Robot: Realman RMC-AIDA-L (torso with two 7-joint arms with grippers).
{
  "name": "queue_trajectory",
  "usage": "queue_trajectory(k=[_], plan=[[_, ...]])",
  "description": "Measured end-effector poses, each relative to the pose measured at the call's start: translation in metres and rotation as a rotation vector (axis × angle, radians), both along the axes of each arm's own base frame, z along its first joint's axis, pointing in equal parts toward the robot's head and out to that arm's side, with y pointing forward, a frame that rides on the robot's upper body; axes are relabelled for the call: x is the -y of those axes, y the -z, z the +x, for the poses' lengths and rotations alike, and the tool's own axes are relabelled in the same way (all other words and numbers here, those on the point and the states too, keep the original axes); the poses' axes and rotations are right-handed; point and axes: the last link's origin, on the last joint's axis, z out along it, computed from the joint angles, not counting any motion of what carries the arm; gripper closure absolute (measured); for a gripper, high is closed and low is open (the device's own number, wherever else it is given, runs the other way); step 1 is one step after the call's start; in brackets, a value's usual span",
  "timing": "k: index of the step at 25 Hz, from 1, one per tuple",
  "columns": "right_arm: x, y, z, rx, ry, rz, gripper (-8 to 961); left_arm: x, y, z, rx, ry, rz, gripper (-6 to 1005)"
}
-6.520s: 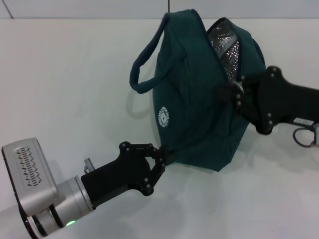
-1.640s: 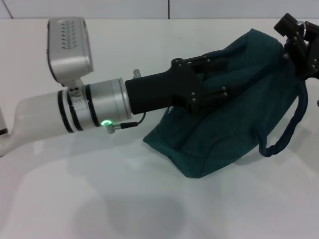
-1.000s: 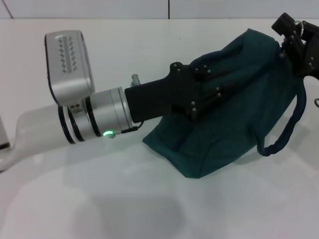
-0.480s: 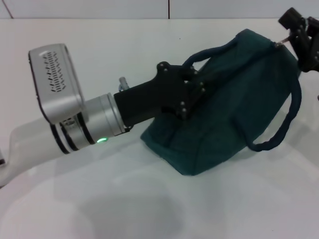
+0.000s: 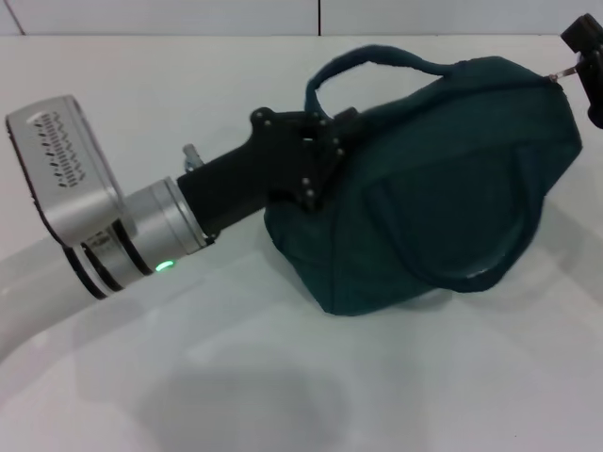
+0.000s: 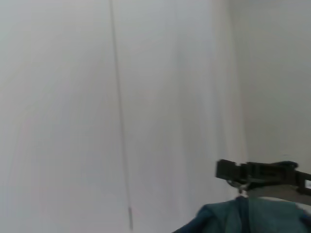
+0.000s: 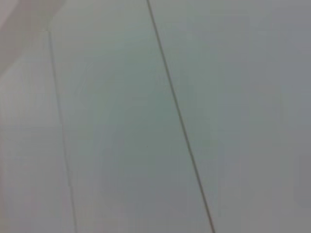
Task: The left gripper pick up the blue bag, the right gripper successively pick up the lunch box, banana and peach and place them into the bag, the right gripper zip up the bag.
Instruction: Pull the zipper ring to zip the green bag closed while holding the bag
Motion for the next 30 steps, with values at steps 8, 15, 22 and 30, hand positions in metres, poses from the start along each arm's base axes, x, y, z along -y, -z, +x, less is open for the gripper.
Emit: queue_trajectory(k=[8,15,22,30], plan=[[-0.002,-0.001,0.012,-0.029,0.082,-0.041,900,-0.012,-0.019,-0.017,0.031,-0.114,0.105,949],[0.0,0.0,0.014,-0.042,0.088,-0.08,899,-0.013,-0.022,-0.016,0.042,-0.108,0.117,984],[0.001,0.001,0.013,-0.047,0.081,-0.082,895,-0.002,-0.021,-0.003,0.128,-0.075,0.259,946],[0.001,0.002,0.012,-0.052,0.082,-0.088,892,0.001,-0.028,0.0,0.263,-0.209,0.456,686]])
